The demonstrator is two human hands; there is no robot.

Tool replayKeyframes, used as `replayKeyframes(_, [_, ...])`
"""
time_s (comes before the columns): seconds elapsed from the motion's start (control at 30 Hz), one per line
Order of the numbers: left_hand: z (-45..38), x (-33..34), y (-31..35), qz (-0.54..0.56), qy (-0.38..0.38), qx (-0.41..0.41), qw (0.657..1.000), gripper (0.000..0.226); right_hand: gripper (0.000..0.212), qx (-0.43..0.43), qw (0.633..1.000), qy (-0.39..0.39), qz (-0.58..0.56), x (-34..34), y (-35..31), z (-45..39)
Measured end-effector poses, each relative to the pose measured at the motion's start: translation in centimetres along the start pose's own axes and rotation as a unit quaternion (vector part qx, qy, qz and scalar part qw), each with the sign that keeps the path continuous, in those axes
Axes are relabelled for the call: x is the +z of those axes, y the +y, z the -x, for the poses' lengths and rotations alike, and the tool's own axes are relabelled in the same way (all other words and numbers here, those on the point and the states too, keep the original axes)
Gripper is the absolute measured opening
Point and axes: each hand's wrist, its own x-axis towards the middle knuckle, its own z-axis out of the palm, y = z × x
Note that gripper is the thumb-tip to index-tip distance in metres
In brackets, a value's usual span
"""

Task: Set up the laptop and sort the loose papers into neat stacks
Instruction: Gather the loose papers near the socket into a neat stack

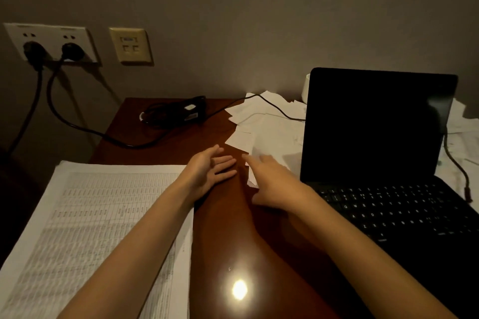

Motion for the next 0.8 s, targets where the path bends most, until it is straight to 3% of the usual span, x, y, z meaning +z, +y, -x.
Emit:
replayKeyframes(0.07, [-0.1, 0.3, -0.1, -0.017, 0.008, 0.001, 1.0, 0.042, 0.094, 0.039, 0.997, 0.026, 0.055, -0.1, 0.6, 0.0])
replayKeyframes(0.17, [0.0, 0.5, -0.1, -0.032, 0.016, 0.008, 0.999, 0.042, 0.085, 0.049, 0.996, 0.065, -0.02, 0.4, 0.8, 0.4])
replayKeyframes(0.3, [0.1, 0.3, -0.2, -0.038, 0.026, 0.034, 0.998, 0.042, 0.102, 0.006, 0.989, 0.147, -0.005, 1.9, 0.8, 0.9])
replayKeyframes(0.37, [0.1, 0.2, -0.2, -0.036, 0.021, 0.036, 0.999, 0.042, 0.101, -0.008, 0.989, 0.144, 0.017, 2.3, 1.3, 1.2])
replayKeyframes(0.5, [0.0, 0.1, -0.2, -0.037, 0.014, 0.03, 0.999, 0.041, 0.077, 0.019, 0.993, 0.104, 0.043, 1.1, 2.7, 1.9])
replayKeyframes(0.67, [0.0, 0.2, -0.2, -0.038, 0.018, 0.024, 0.999, 0.041, 0.081, 0.006, 0.994, 0.048, 0.1, 0.5, 2.7, 0.9])
replayKeyframes(0.8, [0.2, 0.0, -0.2, -0.036, 0.009, 0.024, 0.999, 0.039, 0.05, 0.046, 0.989, 0.084, 0.116, 0.2, 2.4, 0.4])
